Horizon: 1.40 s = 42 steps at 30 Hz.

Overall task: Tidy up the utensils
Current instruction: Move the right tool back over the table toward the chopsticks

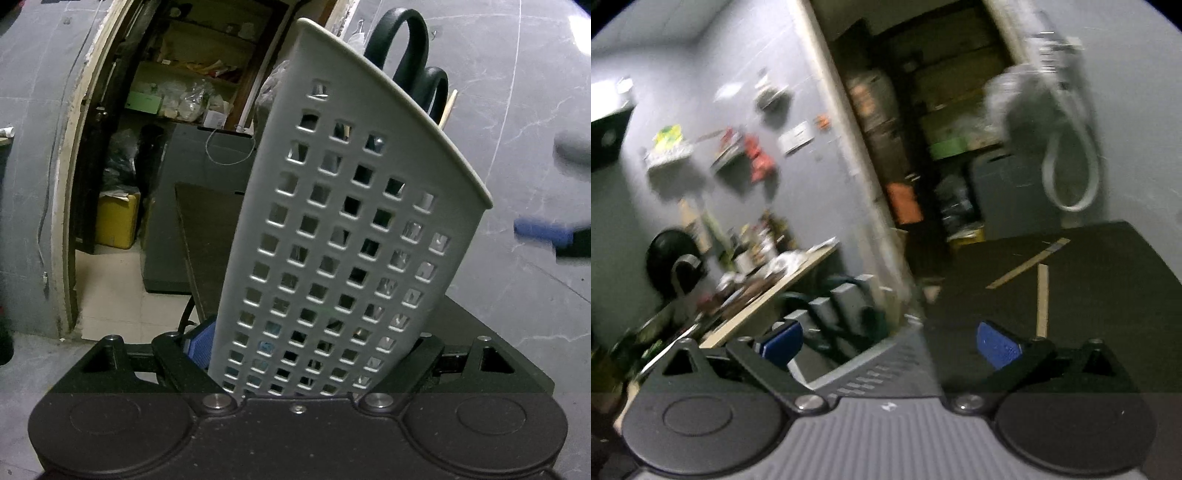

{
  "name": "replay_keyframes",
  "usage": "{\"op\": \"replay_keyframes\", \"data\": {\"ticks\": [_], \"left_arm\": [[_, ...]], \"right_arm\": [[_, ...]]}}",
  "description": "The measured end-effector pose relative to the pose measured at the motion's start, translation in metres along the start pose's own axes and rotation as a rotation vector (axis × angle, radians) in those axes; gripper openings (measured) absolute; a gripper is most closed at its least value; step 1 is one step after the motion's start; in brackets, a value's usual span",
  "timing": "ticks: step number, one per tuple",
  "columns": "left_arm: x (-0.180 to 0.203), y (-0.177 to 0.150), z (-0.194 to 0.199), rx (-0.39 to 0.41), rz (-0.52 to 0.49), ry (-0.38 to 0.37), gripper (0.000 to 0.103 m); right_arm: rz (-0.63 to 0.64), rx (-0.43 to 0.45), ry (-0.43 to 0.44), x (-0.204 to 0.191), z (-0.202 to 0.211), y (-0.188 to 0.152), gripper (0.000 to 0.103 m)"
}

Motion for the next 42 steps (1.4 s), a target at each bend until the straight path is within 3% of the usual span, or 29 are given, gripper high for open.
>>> {"op": "replay_keyframes", "data": {"ticks": [7,12,18,23,31,37,42], "left_arm": [[0.005,0.000,-0.002,-0.005,-0.007,0.033,0.086],[0.008,0.001,-0.003,-0.017,-0.023,0.041,0.086],[0.008,0.004,-0.005,-0.038,-0.057,0.034,0.084],[0.007,0.006,-0.008,-0.057,-0.073,-0.001,0.085],[0.009,0.010,-0.014,-0.101,-0.116,-0.050,0.085],[0.003,0.013,-0.019,-0.104,-0.115,-0.079,0.085],[-0.003,0.013,-0.023,-0.098,-0.111,-0.094,0.085]], "right_arm": [[-0.097,0.053,-0.254,0.062,0.010,-0.074,0.103],[-0.230,0.022,-0.293,0.088,-0.001,-0.104,0.103],[-0.340,-0.081,-0.337,0.120,-0.024,-0.111,0.103],[-0.358,-0.175,-0.361,0.146,-0.056,-0.093,0.103],[-0.214,-0.308,-0.413,0.176,-0.144,-0.031,0.103],[-0.105,-0.323,-0.442,0.195,-0.224,0.014,0.103],[-0.106,-0.361,-0.441,0.215,-0.296,0.028,0.100]]}}
Point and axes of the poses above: each gripper's, at about its wrist camera, not at the fingertips, and z roughly against the way its jaws point, x to its right, y to its top, the point moved 9 cm from there along -z, roughly the way its jaws point, and after that the axes turned 12 degrees about z, right-handed, at the moved point
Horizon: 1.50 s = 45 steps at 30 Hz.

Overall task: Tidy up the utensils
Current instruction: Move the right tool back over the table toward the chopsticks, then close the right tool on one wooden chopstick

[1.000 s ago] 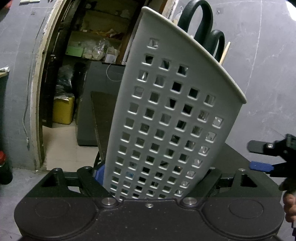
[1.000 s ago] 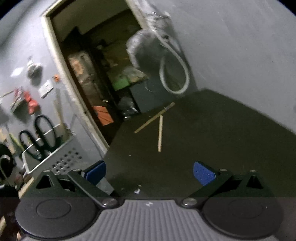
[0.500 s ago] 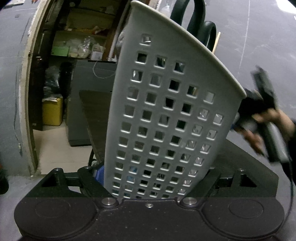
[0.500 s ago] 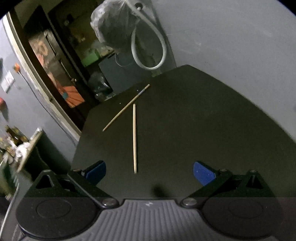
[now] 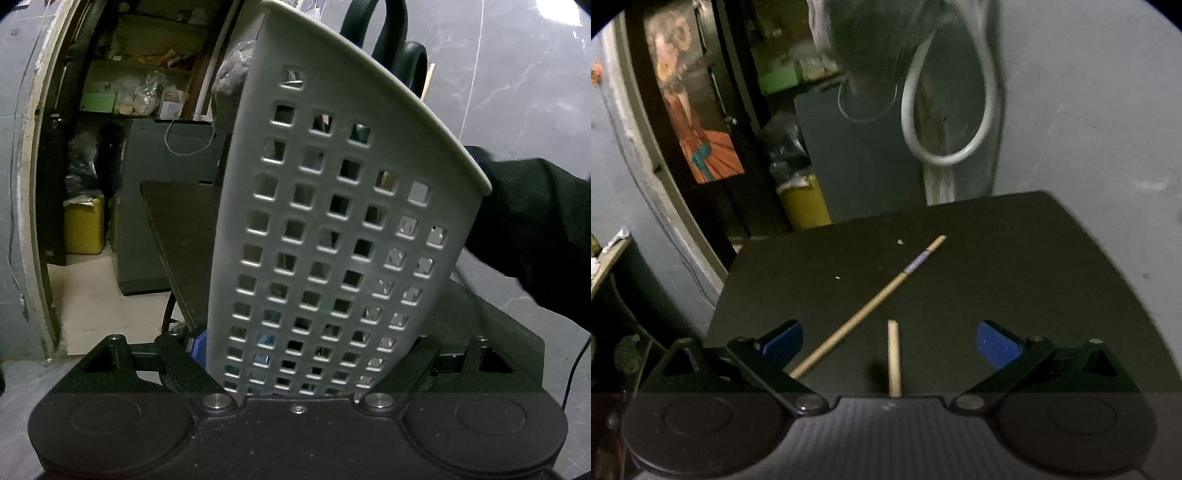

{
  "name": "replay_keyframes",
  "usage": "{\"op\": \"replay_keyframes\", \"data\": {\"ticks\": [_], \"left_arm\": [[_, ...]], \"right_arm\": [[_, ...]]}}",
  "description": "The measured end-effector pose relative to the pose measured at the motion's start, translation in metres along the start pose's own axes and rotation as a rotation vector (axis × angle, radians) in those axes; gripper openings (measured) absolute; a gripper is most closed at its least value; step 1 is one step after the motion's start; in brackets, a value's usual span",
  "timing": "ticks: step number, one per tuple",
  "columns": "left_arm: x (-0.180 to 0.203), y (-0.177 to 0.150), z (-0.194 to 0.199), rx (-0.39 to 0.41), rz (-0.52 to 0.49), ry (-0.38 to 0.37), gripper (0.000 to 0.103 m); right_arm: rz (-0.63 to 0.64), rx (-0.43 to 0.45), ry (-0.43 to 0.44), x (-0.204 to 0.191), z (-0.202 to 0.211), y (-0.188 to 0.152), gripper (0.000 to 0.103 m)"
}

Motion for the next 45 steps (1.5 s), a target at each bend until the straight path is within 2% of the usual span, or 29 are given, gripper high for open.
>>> {"op": "replay_keyframes", "data": {"ticks": [2,7,10,12,13,14,17,22,26,32,39,40,41,43,45], "left_arm": [[-0.001,-0.001,-0.002,0.003,-0.002,-0.002,0.085],[-0.002,0.000,-0.004,0.005,-0.011,-0.002,0.086],[0.000,-0.003,-0.002,0.011,-0.013,0.009,0.086],[0.000,-0.003,-0.003,0.015,-0.011,0.017,0.086],[0.000,-0.003,-0.003,0.015,-0.012,0.023,0.087],[0.000,-0.005,-0.004,0.013,-0.007,0.026,0.087],[0.003,-0.008,-0.002,0.016,-0.007,0.030,0.087],[0.004,-0.007,-0.002,0.017,-0.002,0.033,0.087],[0.004,-0.006,-0.001,0.020,0.005,0.041,0.087],[0.004,-0.006,0.002,0.021,0.013,0.053,0.085],[0.007,-0.006,0.000,0.025,0.007,0.066,0.084],[0.007,-0.006,0.000,0.025,0.007,0.068,0.084],[0.008,-0.007,0.000,0.025,0.007,0.071,0.084],[0.008,-0.006,0.001,0.024,0.009,0.074,0.084],[0.009,-0.006,0.001,0.025,0.009,0.078,0.084]], "right_arm": [[0.022,-0.015,0.000,-0.008,-0.025,0.006,0.093],[0.098,-0.112,-0.101,-0.019,-0.071,0.001,0.071],[0.082,-0.089,-0.111,-0.021,-0.080,0.004,0.060],[0.082,-0.075,-0.120,-0.022,-0.081,0.004,0.046],[0.083,-0.071,-0.116,-0.024,-0.080,0.004,0.028],[0.084,-0.072,-0.105,-0.026,-0.079,0.003,0.019],[0.108,-0.077,-0.077,-0.030,-0.074,0.000,0.009],[0.150,-0.056,-0.058,-0.024,-0.060,-0.004,0.006],[0.147,-0.095,-0.007,-0.022,-0.039,-0.017,0.007],[0.172,-0.136,0.006,-0.015,0.008,-0.059,0.007],[0.209,-0.099,-0.012,-0.002,0.057,-0.100,0.008],[0.214,-0.084,-0.016,0.000,0.061,-0.102,0.016],[0.211,-0.065,-0.026,0.003,0.066,-0.102,0.032],[0.186,-0.036,-0.031,0.008,0.071,-0.095,0.051],[0.191,-0.021,-0.067,0.016,0.073,-0.091,0.053]]}}
Point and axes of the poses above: each gripper's, at about its wrist camera, not at the fingertips, and z roughly against the way its jaws point, x to its right, y to its top, the point moved 9 cm from there along -z, roughly the way its jaws point, and after that the axes turned 12 degrees about z, right-handed, at the moved point
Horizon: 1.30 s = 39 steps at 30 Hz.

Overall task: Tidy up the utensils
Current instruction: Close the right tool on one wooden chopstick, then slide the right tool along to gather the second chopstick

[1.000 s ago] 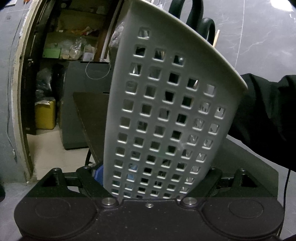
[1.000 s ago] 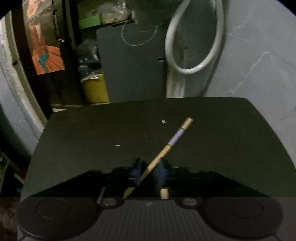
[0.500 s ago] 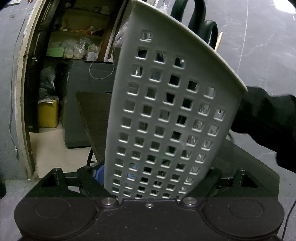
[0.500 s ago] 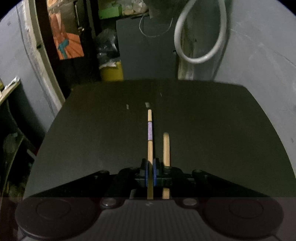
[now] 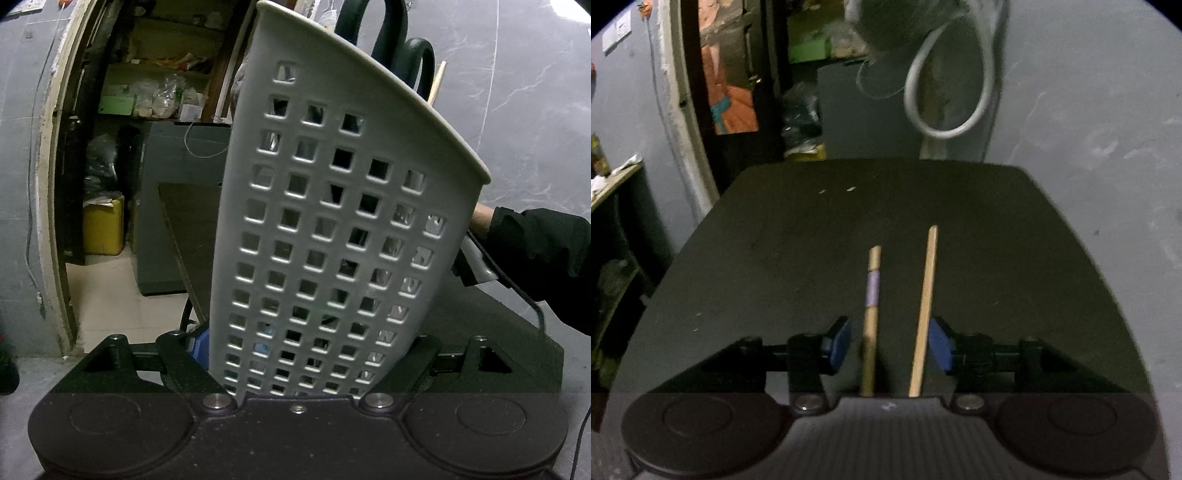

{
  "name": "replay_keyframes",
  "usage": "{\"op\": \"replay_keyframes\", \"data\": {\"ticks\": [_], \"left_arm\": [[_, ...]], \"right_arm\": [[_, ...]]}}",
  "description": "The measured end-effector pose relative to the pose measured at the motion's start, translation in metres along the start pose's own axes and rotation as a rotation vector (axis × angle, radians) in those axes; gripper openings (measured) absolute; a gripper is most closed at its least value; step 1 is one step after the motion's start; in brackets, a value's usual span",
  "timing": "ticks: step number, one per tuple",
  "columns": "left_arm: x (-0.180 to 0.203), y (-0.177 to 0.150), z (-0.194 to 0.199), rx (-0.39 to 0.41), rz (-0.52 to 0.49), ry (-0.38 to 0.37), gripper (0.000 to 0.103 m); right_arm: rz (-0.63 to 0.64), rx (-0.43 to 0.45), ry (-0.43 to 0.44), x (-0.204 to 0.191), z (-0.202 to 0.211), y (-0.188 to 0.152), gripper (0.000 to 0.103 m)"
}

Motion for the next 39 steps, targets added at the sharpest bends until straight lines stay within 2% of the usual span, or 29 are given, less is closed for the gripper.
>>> {"op": "replay_keyframes", "data": {"ticks": [2,3,4,6,7,8,9,11,16,22,23,25,26,28,30,32,33,34,35,36,37,39], "left_arm": [[0.001,0.000,0.000,0.001,0.002,0.003,0.084],[0.002,0.000,0.000,0.001,0.001,0.005,0.084],[0.002,0.000,0.001,0.001,0.001,0.006,0.084],[0.003,0.000,0.001,0.000,0.001,0.007,0.084],[0.003,0.000,0.001,0.000,0.001,0.007,0.084],[0.003,0.000,0.001,0.000,0.001,0.006,0.084],[0.003,0.000,0.001,0.000,0.001,0.005,0.084],[0.003,0.000,0.001,0.000,0.001,0.005,0.084],[0.003,0.000,0.001,0.001,0.003,0.005,0.084],[0.002,0.000,0.001,0.001,0.003,0.008,0.084],[0.002,0.000,0.001,0.001,0.003,0.008,0.084],[0.002,0.000,0.001,0.001,0.005,0.006,0.084],[0.002,0.000,0.001,0.001,0.003,0.007,0.084],[0.001,0.000,0.001,0.002,0.004,0.007,0.084],[0.001,0.000,0.001,0.002,0.004,0.007,0.084],[0.001,0.000,0.001,0.002,0.005,0.008,0.084],[0.001,0.000,0.001,0.002,0.005,0.010,0.084],[0.001,0.000,0.001,0.003,0.005,0.012,0.084],[0.001,0.000,0.001,0.004,0.005,0.013,0.084],[0.002,0.000,0.001,0.004,0.006,0.015,0.084],[0.002,-0.001,0.001,0.007,0.007,0.017,0.084],[0.004,-0.001,0.001,0.020,-0.005,0.024,0.082]], "right_arm": [[0.046,0.007,-0.045,0.004,-0.002,0.003,0.070],[0.068,0.017,-0.084,0.009,-0.004,0.005,0.071],[0.069,0.022,-0.111,0.013,-0.007,0.005,0.069],[0.028,-0.004,-0.120,0.025,-0.019,0.004,0.042],[-0.010,-0.031,-0.107,0.030,-0.026,0.001,0.024],[-0.051,-0.052,-0.089,0.034,-0.032,-0.002,0.022],[-0.078,-0.038,-0.082,0.039,-0.033,-0.004,0.019],[-0.102,-0.027,-0.056,0.042,-0.033,-0.004,0.008],[-0.097,-0.023,0.057,0.034,-0.026,-0.009,0.008],[-0.110,-0.025,0.114,0.029,-0.028,-0.004,0.008],[-0.109,-0.028,0.116,0.028,-0.029,-0.003,0.009],[-0.130,-0.028,0.134,0.026,-0.028,-0.001,0.021],[-0.158,-0.026,0.148,0.026,-0.028,0.000,0.041],[-0.215,-0.018,0.180,0.027,-0.026,0.002,0.057],[-0.240,-0.025,0.213,0.023,-0.028,0.002,0.059],[-0.195,-0.036,0.180,0.020,-0.032,0.004,0.058],[-0.141,-0.037,0.148,0.017,-0.033,0.004,0.056],[-0.080,-0.043,0.107,0.012,-0.034,0.004,0.049],[-0.020,-0.048,0.059,0.008,-0.035,0.003,0.036],[0.020,-0.043,0.033,0.004,-0.034,0.003,0.031],[0.023,-0.037,0.050,0.001,-0.033,0.002,0.015],[0.022,-0.040,0.063,-0.003,-0.025,-0.004,0.015]]}}
Point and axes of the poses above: each gripper's, at about its wrist camera, not at the fingertips, and z roughly against the way its jaws point, x to its right, y to its top, the point moved 9 cm from there along -z, roughly the way its jaws point, and after that the axes turned 12 degrees about z, right-handed, at the moved point
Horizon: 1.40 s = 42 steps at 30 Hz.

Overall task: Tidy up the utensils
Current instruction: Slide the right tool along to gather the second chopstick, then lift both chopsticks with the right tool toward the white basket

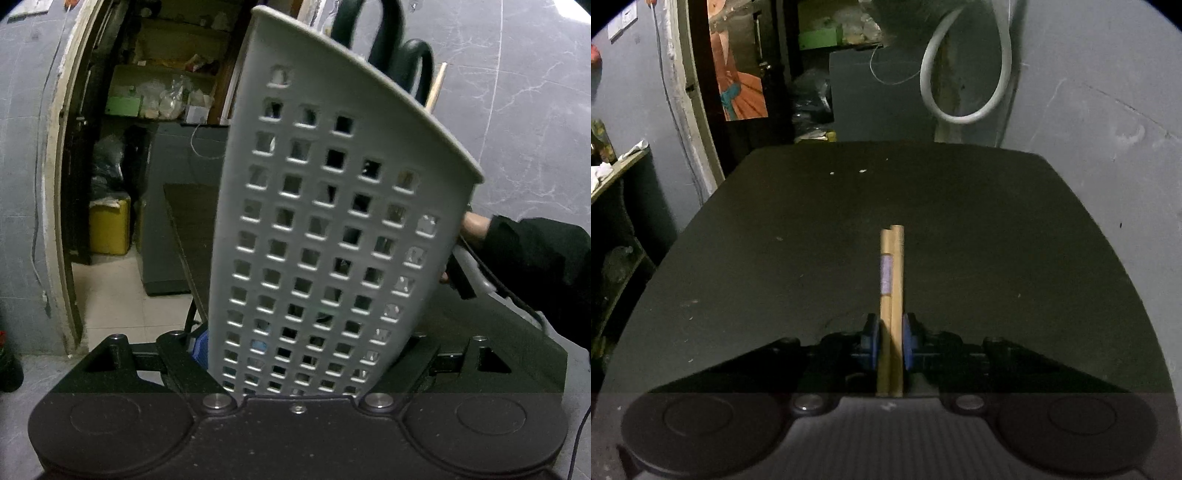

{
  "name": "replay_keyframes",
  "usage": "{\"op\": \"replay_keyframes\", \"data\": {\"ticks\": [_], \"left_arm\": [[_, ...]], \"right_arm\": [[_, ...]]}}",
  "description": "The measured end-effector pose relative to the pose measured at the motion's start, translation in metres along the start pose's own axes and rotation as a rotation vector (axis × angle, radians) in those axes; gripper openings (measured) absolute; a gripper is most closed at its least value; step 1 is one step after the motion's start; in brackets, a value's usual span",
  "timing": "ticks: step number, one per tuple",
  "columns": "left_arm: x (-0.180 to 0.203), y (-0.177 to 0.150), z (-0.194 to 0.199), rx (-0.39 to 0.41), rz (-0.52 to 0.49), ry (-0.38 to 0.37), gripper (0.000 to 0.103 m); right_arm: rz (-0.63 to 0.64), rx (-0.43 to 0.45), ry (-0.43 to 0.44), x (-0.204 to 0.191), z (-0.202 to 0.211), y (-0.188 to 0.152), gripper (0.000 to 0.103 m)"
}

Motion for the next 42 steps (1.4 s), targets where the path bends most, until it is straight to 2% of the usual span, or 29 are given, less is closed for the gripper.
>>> {"op": "replay_keyframes", "data": {"ticks": [5,11,16,24,27,31,36,38,39,42], "left_arm": [[0.002,-0.004,0.000,0.013,-0.006,0.007,0.082],[0.009,-0.010,0.005,0.019,-0.018,0.018,0.079],[0.019,-0.015,0.010,0.021,-0.022,0.032,0.079],[0.022,-0.015,0.013,0.019,-0.025,0.033,0.079],[0.022,-0.015,0.013,0.019,-0.028,0.034,0.079],[0.019,-0.014,0.013,0.018,-0.028,0.030,0.079],[0.019,-0.013,0.012,0.017,-0.028,0.030,0.079],[0.019,-0.013,0.012,0.017,-0.028,0.030,0.079],[0.019,-0.013,0.012,0.018,-0.028,0.030,0.079],[0.019,-0.014,0.010,0.019,-0.027,0.029,0.079]], "right_arm": [[-0.006,0.009,0.054,-0.010,0.027,-0.028,0.014],[-0.009,0.030,0.170,-0.048,0.089,-0.090,0.015],[0.028,0.051,0.233,-0.076,0.129,-0.124,0.015],[0.085,0.049,0.277,-0.102,0.167,-0.152,0.015],[0.075,0.047,0.282,-0.105,0.168,-0.150,0.016],[0.042,0.024,0.320,-0.098,0.154,-0.138,0.026],[0.097,-0.010,0.308,-0.101,0.150,-0.131,0.039],[0.116,-0.014,0.310,-0.104,0.149,-0.129,0.053],[0.123,-0.015,0.307,-0.105,0.149,-0.130,0.057],[0.143,-0.017,0.299,-0.105,0.150,-0.132,0.060]]}}
Point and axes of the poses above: each gripper's, at about its wrist camera, not at the fingertips, and z roughly against the way its jaws point, x to its right, y to its top, the point moved 9 cm from there along -z, roughly the way its jaws point, and after that the axes turned 12 degrees about z, right-handed, at the moved point
